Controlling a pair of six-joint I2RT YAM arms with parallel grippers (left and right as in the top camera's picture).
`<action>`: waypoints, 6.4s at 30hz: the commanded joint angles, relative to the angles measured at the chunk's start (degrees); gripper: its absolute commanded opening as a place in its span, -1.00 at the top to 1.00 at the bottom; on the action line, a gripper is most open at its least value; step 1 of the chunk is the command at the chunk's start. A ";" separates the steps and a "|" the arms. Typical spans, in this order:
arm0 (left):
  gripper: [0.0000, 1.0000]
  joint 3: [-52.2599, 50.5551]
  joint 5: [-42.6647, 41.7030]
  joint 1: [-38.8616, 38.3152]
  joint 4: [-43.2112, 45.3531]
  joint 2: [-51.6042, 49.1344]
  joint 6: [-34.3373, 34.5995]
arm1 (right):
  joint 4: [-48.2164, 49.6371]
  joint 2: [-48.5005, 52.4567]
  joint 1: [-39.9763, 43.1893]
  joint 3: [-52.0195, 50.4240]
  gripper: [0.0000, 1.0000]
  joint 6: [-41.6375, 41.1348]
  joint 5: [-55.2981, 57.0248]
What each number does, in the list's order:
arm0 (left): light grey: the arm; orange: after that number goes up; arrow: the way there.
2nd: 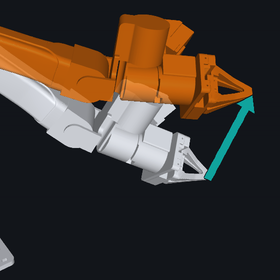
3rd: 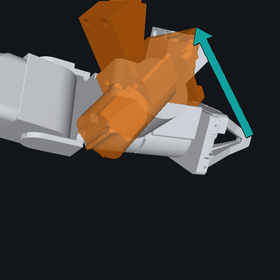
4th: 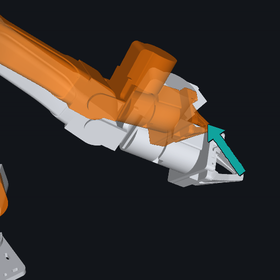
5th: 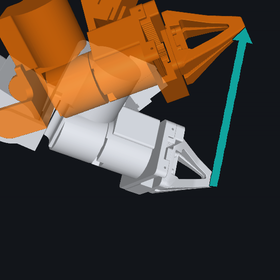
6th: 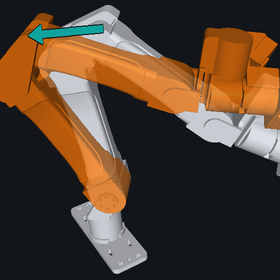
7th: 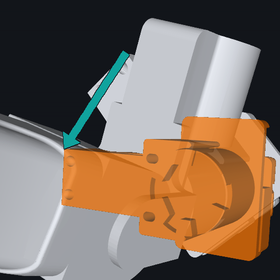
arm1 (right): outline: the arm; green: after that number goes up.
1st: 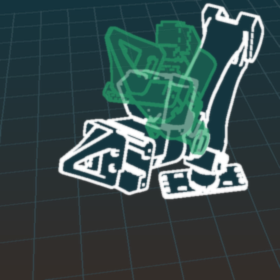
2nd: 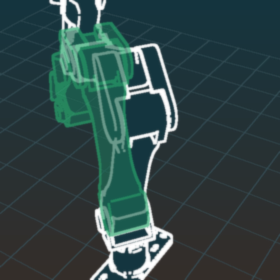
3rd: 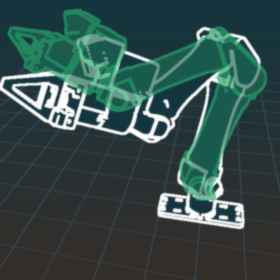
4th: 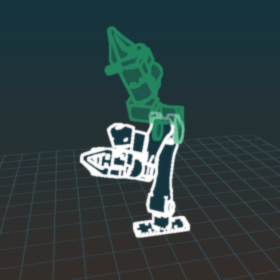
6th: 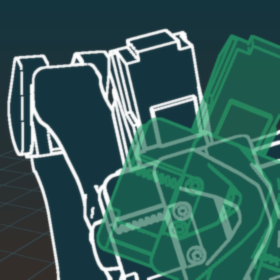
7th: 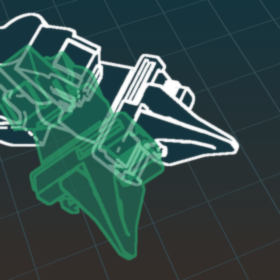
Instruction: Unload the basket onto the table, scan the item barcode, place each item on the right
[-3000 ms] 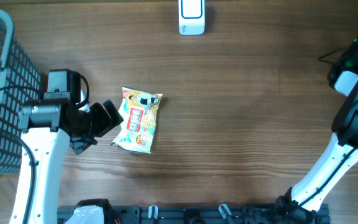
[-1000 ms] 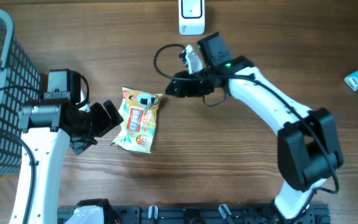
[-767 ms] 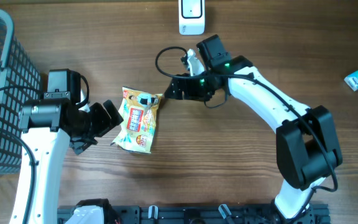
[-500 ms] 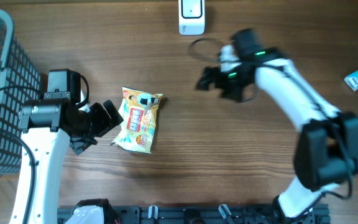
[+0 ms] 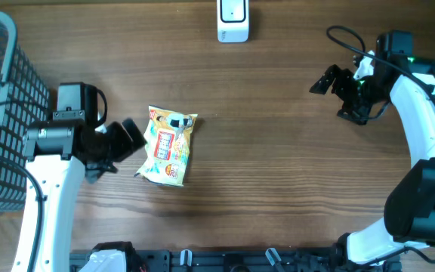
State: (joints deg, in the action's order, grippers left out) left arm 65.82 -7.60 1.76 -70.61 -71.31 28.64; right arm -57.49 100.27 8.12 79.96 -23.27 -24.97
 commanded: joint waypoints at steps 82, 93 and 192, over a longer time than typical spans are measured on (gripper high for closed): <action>0.92 -19.74 1.29 -17.99 12.90 -3.58 14.43 | 17.94 -0.37 -0.26 -0.07 -1.00 -1.14 1.03; 0.92 -24.09 7.26 -18.05 12.17 -6.43 25.92 | 17.94 -0.37 -0.26 -0.07 -0.99 -1.14 1.03; 0.92 5.62 16.06 -15.39 25.40 -20.26 12.04 | 17.90 -0.37 -0.26 -0.07 -0.99 -1.11 1.03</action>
State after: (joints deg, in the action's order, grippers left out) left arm 66.28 3.22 -13.80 -37.98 -94.59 42.41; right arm -39.72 100.27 8.08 79.96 -24.21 -24.32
